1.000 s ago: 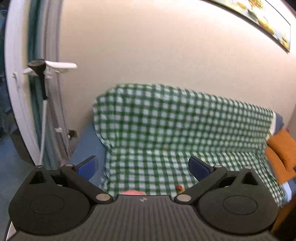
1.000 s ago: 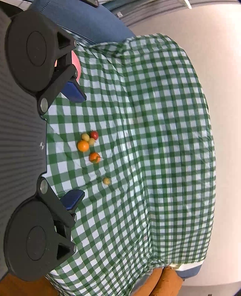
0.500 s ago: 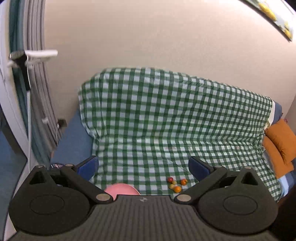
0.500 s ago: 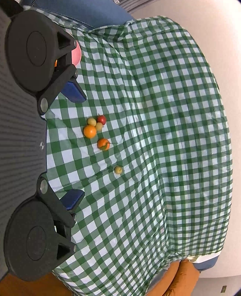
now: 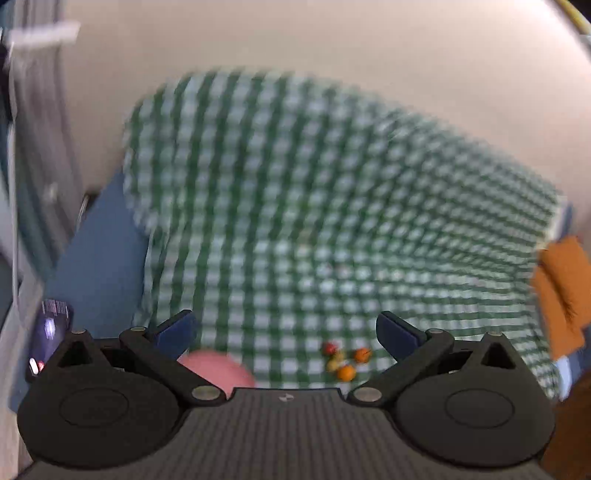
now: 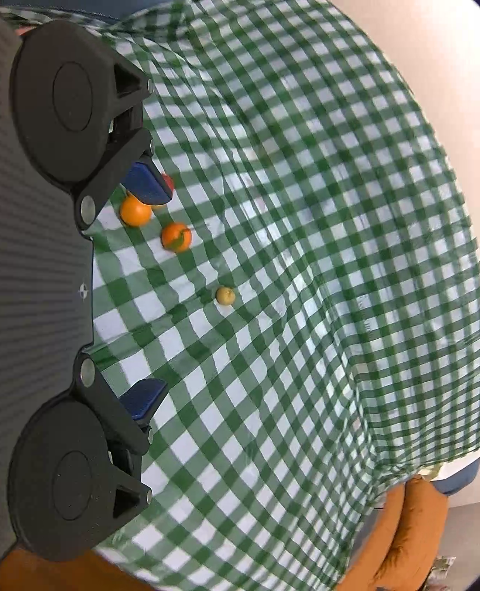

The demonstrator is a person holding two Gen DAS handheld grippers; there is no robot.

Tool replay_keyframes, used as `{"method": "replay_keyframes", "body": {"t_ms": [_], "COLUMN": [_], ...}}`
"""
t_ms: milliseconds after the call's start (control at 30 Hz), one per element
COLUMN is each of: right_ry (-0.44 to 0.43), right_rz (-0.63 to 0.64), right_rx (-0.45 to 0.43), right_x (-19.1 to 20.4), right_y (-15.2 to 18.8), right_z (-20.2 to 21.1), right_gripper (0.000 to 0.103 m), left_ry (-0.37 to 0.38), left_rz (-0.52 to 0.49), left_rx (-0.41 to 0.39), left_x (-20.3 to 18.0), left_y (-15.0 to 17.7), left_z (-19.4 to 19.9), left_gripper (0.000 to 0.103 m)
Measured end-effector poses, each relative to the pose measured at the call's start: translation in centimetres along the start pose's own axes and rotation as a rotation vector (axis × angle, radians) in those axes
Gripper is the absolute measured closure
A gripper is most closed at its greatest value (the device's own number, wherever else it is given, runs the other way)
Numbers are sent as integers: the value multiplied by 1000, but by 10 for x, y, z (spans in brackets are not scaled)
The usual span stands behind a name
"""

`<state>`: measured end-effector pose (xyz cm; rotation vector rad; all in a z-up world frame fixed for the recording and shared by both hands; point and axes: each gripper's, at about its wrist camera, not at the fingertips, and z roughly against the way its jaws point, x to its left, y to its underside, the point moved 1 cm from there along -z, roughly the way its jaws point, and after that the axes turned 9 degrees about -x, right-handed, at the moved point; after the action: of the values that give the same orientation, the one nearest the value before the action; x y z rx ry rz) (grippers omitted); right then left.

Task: Organize fruits
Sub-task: 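Lift both tools away from the plate toward the remaining fruits, then grasp a red tomato with the left tool while the right tool grasps an orange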

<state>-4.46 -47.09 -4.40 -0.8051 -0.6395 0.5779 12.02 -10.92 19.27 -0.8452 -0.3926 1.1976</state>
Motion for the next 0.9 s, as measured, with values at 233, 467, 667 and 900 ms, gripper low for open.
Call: {"method": "replay_keyframes", "body": {"t_ms": [233,467,667,900], "right_ry": [-65,-38,-10,45], "right_rz": [101,195,282,352], "right_rx": [39,48,41,11], "right_x": [24,49,55,45], "right_y": [15,28,40,39], "right_z": [-93,-173,-206,-208], "right_gripper": [2,2,2,2], "left_ry": [-74,10,10,77], "left_rz": [-89,-122,-249,-245], "left_rx": [216,298,398,466], "left_x": [-14,-41,-69,-93], "left_y": [57,116,150,168], "left_z": [-191,-332,-410,-462], "left_gripper": [0,0,0,0]}}
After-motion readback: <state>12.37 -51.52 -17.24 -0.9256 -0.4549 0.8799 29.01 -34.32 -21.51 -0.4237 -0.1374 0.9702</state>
